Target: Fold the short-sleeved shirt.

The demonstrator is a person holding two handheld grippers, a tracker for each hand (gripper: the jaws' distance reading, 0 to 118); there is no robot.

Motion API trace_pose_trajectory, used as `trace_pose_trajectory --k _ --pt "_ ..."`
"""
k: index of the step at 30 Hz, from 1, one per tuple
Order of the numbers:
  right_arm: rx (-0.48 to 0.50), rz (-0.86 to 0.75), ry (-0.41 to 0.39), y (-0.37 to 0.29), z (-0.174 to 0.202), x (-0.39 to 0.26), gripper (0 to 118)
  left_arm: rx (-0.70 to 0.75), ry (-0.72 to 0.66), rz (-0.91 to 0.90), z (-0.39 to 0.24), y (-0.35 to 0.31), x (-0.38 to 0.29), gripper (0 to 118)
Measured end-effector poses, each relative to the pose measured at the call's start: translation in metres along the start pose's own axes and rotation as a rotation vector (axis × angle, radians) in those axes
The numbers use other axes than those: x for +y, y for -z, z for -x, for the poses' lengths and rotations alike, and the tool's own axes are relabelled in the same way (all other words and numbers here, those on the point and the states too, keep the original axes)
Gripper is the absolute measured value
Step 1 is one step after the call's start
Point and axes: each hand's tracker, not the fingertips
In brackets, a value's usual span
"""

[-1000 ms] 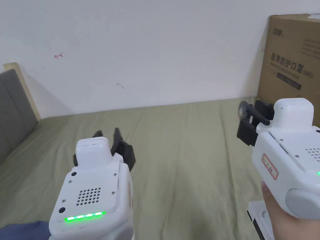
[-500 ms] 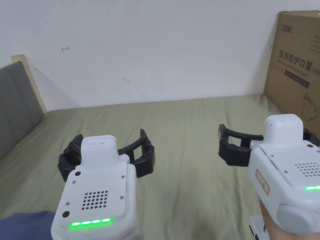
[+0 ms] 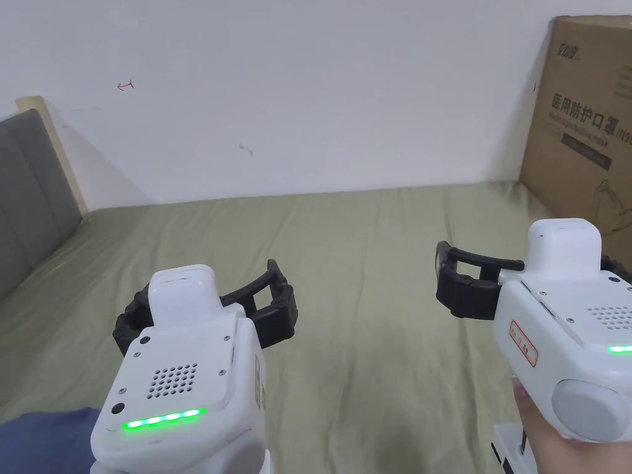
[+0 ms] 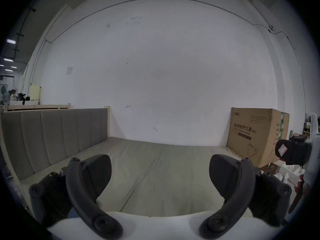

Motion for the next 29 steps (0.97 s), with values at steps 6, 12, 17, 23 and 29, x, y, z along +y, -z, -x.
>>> trace_pose_trajectory --k 6,12,17,23,29 --pt "-0.005 0.025 -0.011 0.001 -0.001 -0.003 118 -0.015 0.009 0.014 0.001 0.001 0.002 114" --pt "-0.002 0.044 -0.063 0.003 0.004 -0.004 118 -0.013 0.016 0.041 -0.006 0.001 0.005 114" --pt "0.010 0.044 -0.072 0.002 0.009 -0.007 118 -0.009 -0.005 0.060 -0.011 0.000 0.008 114" --pt "0.004 0.056 -0.081 0.000 0.014 -0.007 118 -0.010 -0.055 0.077 -0.012 -0.004 0.010 114" --pt "0.011 0.062 -0.064 0.000 0.013 -0.008 118 0.000 -0.116 0.100 -0.013 -0.005 0.014 114"
